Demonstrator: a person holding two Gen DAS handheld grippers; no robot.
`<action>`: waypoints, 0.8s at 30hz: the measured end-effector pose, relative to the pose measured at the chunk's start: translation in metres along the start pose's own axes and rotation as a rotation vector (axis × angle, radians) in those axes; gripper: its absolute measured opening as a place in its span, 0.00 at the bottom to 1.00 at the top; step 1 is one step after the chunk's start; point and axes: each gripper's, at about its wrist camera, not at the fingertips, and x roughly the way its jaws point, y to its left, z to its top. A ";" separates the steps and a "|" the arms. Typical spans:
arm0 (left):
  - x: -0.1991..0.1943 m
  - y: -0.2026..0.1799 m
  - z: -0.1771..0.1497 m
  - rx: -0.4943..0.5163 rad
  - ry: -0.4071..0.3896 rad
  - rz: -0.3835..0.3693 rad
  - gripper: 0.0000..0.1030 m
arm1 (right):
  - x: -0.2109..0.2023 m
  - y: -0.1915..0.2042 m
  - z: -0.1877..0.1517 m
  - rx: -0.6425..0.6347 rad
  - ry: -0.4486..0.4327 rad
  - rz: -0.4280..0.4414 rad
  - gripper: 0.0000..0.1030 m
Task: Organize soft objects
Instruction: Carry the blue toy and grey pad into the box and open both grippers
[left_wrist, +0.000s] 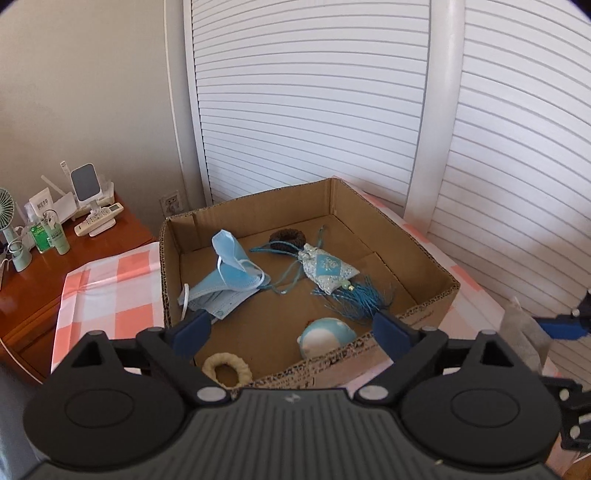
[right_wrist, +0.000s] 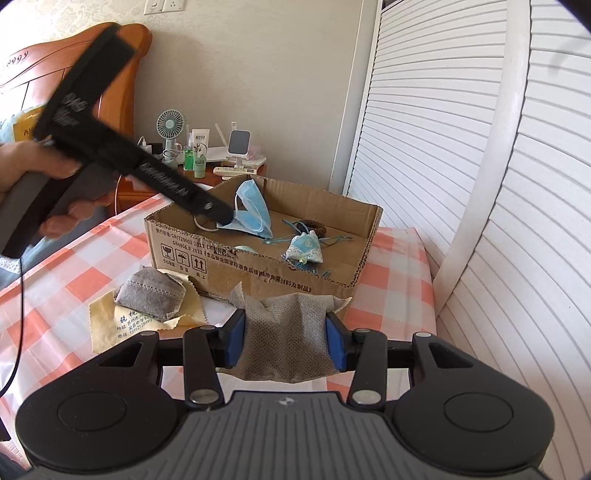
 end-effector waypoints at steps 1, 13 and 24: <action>-0.006 -0.001 -0.004 -0.001 -0.002 -0.002 0.94 | 0.001 -0.001 0.002 0.006 -0.002 0.000 0.48; -0.058 -0.011 -0.047 -0.102 -0.051 0.066 0.99 | 0.006 -0.005 0.032 0.026 -0.038 0.009 0.48; -0.077 -0.015 -0.082 -0.089 -0.045 0.166 0.99 | 0.069 -0.017 0.095 0.007 -0.021 0.016 0.48</action>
